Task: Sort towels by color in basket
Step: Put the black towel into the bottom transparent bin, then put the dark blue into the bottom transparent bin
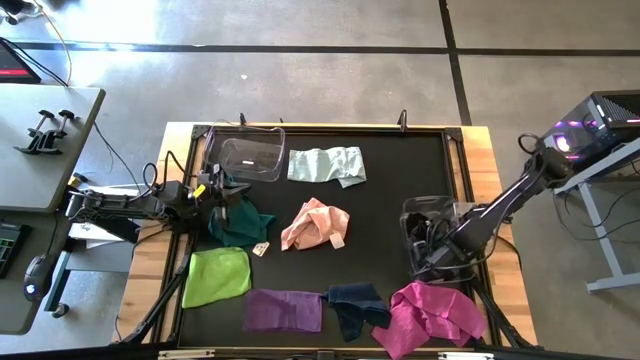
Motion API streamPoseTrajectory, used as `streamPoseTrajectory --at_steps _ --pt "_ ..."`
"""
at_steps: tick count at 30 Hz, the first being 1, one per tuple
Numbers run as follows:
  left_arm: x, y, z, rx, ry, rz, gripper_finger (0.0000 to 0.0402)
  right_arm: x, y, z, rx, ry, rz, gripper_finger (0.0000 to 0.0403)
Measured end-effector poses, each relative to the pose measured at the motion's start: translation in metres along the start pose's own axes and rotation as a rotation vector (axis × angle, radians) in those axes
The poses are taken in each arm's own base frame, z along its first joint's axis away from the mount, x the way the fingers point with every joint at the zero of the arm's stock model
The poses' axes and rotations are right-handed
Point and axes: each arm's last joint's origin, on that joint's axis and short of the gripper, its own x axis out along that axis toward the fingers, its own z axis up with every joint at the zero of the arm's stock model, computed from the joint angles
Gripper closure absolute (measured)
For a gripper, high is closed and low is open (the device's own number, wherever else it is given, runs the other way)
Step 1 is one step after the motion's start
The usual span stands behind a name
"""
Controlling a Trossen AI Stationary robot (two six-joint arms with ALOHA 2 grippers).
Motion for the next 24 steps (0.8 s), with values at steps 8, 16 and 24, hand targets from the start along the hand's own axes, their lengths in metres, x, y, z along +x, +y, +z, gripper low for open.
streamPoseTrajectory --at_steps 8,16,24 --pt "0.0 0.0 0.0 0.001 0.001 0.0 0.0401 -0.027 0.005 0.002 -0.011 -0.019 -0.008 0.0236" --pt "0.0 0.0 0.0 0.0 0.0 0.0 0.0401 -0.062 0.005 0.011 -0.036 -0.147 -0.043 0.0242" --pt "0.0 0.0 0.0 0.0 0.0 0.0 0.0401 -0.113 0.012 0.025 -0.083 -0.419 0.1 0.0242"
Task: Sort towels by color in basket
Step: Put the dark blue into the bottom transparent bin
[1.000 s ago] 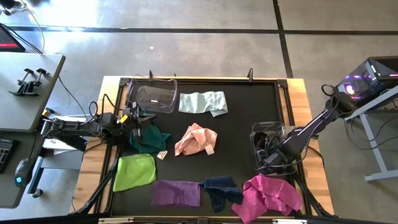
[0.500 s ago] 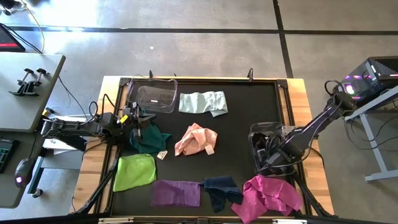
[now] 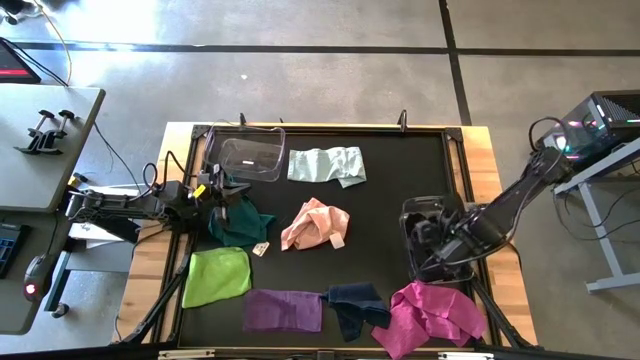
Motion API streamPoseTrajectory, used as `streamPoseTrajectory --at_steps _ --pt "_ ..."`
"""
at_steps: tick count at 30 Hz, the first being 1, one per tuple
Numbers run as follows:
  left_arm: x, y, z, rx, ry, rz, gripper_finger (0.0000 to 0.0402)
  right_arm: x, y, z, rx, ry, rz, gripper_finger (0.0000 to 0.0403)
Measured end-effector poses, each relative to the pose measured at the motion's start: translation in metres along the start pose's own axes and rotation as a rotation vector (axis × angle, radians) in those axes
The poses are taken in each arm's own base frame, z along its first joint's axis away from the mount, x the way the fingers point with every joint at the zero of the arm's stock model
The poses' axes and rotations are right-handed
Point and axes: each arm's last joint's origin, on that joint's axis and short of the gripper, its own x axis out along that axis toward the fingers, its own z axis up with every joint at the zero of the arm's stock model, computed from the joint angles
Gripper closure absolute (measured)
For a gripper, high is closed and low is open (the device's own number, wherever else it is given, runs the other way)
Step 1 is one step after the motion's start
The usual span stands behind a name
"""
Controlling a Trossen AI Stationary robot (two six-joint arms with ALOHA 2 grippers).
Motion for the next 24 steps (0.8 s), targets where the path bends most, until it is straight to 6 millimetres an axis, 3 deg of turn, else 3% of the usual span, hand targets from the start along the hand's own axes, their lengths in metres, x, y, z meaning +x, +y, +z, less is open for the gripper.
streamPoseTrajectory --at_steps 9,24 --pt "0.0 0.0 0.0 -0.015 0.001 0.0 0.0401 -0.007 0.035 0.001 -0.164 -0.379 0.317 0.0242" --pt "0.0 0.001 0.001 -0.018 -0.01 0.02 0.0401 0.021 0.129 -0.055 -0.594 -0.668 0.505 0.0242"
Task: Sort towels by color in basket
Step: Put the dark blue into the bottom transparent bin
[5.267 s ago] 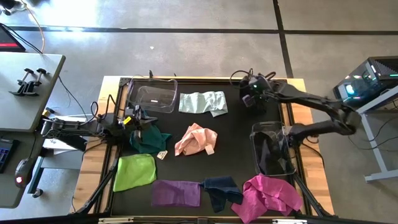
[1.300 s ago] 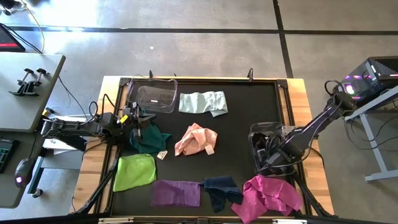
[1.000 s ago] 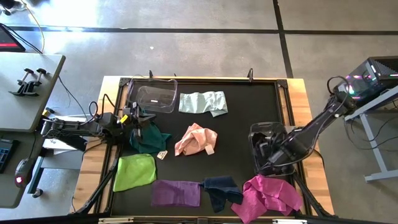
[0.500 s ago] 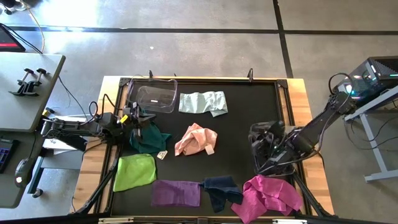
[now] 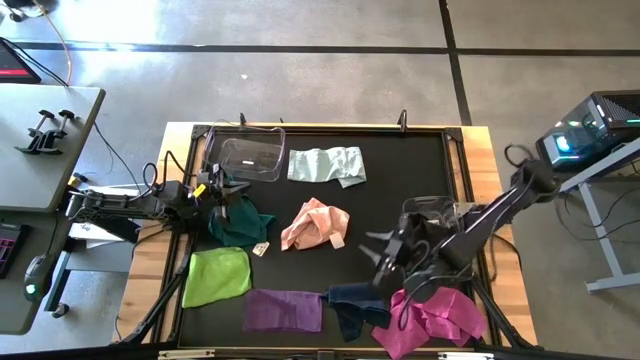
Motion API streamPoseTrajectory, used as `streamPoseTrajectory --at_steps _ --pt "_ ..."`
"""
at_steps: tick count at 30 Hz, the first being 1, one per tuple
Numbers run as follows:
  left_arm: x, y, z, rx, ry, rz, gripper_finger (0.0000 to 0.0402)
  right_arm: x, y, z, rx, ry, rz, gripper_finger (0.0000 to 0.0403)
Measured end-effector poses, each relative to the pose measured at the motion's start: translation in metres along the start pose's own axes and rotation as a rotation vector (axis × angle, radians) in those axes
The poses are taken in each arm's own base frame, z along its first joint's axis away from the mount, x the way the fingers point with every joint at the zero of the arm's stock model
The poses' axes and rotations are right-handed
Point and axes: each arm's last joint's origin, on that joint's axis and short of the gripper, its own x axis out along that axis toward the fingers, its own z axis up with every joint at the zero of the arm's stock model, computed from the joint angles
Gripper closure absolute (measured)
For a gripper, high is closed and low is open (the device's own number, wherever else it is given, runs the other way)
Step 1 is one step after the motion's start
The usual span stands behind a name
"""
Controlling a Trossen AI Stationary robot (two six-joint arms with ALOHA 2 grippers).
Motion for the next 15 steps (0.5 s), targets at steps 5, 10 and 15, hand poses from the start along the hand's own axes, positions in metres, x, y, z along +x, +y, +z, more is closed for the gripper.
streamPoseTrajectory --at_steps 5,10,15 --pt "0.0 0.0 0.0 0.0 0.001 -0.005 0.0401 0.02 0.025 -0.017 0.005 0.033 0.117 0.0242" --pt "0.0 0.0 0.0 0.0 0.001 -0.006 0.0401 0.041 0.049 -0.029 0.037 0.001 0.268 0.0242" --pt "0.0 0.0 0.0 0.006 0.002 -0.007 0.0401 0.062 0.062 -0.021 0.049 -0.175 0.504 0.0242"
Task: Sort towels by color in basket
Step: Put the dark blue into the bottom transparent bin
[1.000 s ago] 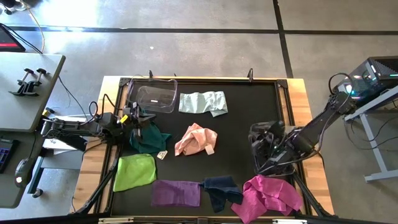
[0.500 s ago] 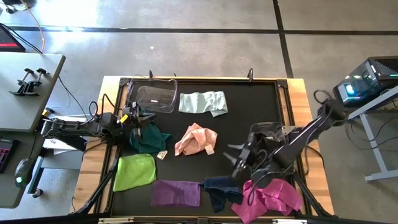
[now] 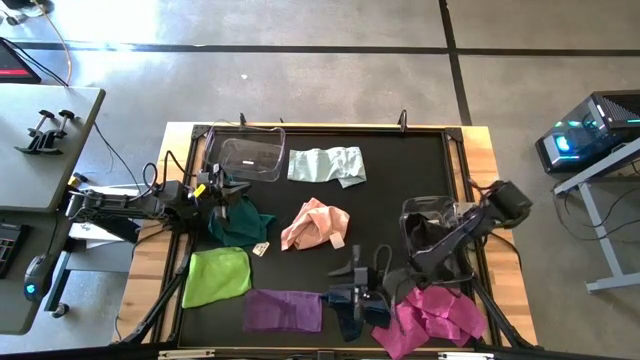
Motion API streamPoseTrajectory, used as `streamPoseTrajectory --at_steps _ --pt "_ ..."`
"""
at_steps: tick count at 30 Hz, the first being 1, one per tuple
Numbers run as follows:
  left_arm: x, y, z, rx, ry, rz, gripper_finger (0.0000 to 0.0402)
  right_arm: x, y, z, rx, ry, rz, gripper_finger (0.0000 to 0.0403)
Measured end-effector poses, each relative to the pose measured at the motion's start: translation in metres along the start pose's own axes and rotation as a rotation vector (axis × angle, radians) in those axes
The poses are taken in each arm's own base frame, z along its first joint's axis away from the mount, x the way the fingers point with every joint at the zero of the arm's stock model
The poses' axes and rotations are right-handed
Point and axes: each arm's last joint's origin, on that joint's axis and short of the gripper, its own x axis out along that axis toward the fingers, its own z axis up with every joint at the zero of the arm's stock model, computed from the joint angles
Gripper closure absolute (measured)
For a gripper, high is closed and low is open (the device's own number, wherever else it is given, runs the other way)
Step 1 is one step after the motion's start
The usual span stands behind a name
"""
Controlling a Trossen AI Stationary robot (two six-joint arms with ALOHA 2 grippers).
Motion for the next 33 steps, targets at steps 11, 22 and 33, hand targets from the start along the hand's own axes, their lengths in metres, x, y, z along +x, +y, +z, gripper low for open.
streamPoseTrajectory --at_steps 11,22,33 --pt "0.0 0.0 0.0 0.011 0.0 0.0 0.0401 0.021 -0.032 0.033 -0.101 -0.428 0.369 0.0242" --pt "0.0 0.0 0.0 0.011 0.002 -0.001 0.0401 0.018 -0.036 0.04 -0.1 -0.361 0.302 0.0238" --pt "0.0 0.0 0.0 0.011 0.001 -0.001 0.0401 -0.011 -0.017 0.087 -0.129 0.028 0.05 0.0187"
